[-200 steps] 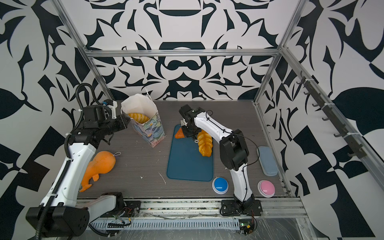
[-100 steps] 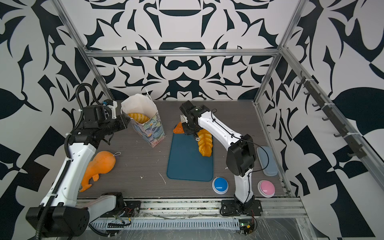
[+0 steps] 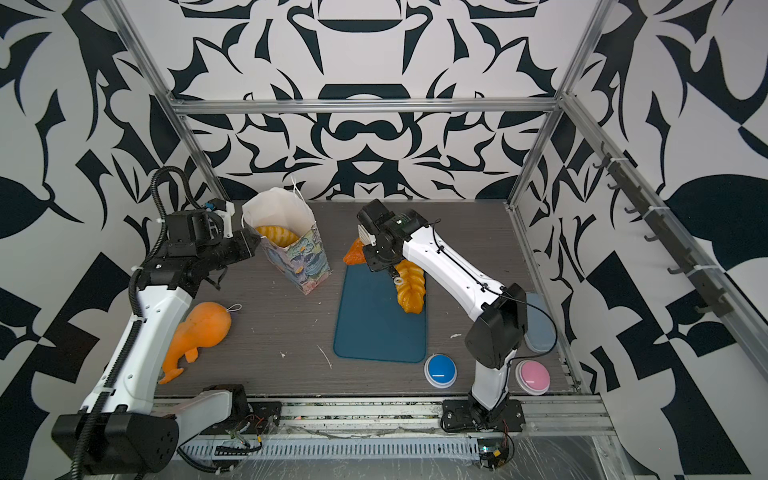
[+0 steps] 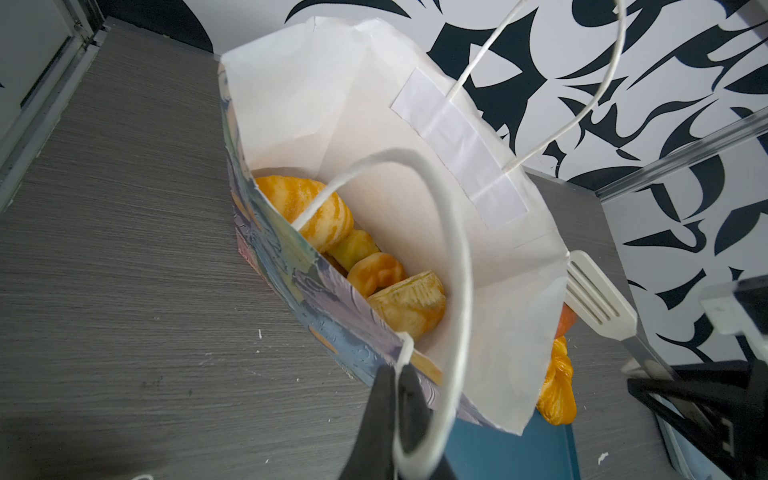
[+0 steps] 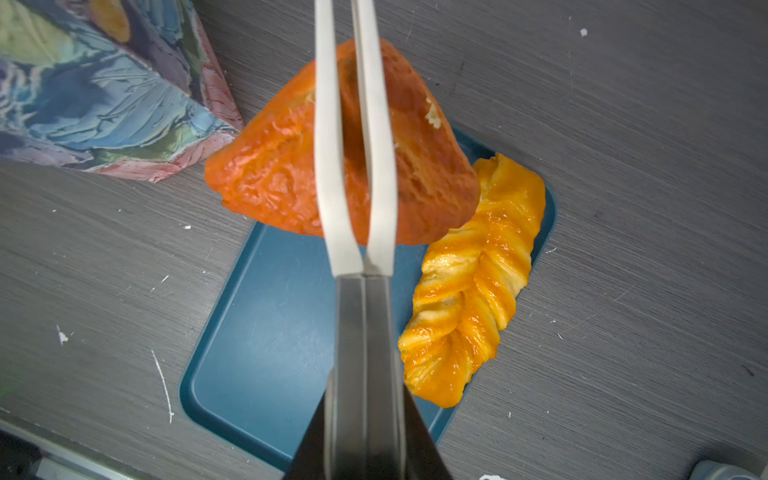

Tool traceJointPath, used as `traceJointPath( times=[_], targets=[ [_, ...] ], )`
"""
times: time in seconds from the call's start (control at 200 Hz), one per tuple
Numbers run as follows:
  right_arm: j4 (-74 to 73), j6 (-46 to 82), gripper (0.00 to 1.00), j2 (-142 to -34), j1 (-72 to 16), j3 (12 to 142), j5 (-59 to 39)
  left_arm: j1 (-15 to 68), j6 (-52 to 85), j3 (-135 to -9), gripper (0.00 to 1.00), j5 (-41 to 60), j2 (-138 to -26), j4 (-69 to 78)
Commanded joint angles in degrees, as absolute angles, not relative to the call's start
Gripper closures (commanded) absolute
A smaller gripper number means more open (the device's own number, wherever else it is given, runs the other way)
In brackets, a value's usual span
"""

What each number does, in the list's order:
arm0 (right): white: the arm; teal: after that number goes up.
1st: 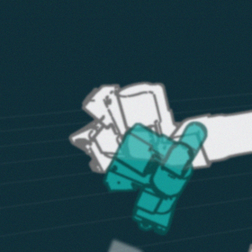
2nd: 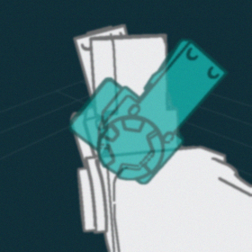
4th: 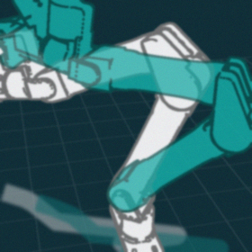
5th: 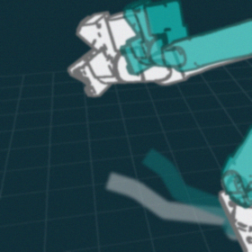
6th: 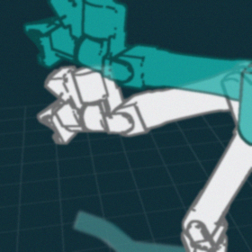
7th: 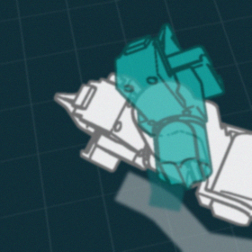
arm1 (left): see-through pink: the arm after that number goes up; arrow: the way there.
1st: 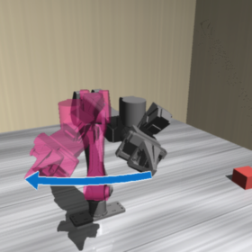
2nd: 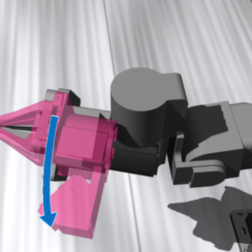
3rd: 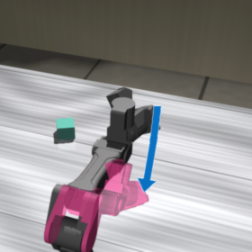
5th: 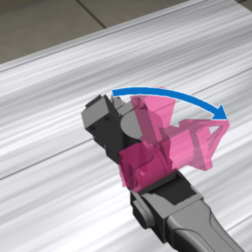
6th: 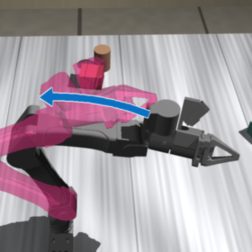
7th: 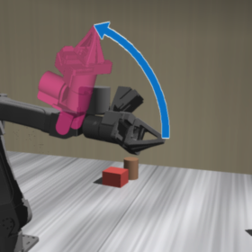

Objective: Place the fake bread into the paper bag
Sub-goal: 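Lift the orange bread and carry it toward the paper bag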

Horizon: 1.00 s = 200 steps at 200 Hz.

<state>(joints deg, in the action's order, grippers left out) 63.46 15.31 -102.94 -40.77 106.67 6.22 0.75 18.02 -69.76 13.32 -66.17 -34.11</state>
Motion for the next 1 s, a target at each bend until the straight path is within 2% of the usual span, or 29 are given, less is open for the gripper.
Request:
traceJointPath(
  times=[0.0,0.32,0.78,0.995],
  targets=[
    [64.8,15.9,0.78,-99.4,-42.1,112.3,9.0,0.6,18.2,-69.4,1.0,13.9,-65.8,-34.7],
    [70.5,15.7,0.78,-101.5,-47.2,125.0,13.4,0.6,18.2,-69.4,1.0,13.9,-65.8,-34.6],
    [79.3,13.7,0.78,-113.0,-52.7,155.7,16.0,0.6,18.1,-69.3,1.0,13.9,-65.7,-34.6],
    [74.7,13.4,0.77,-113.4,-53.1,156.8,11.9,0.6,18.1,-69.3,1.0,13.8,-65.8,-34.7]
  ],
)
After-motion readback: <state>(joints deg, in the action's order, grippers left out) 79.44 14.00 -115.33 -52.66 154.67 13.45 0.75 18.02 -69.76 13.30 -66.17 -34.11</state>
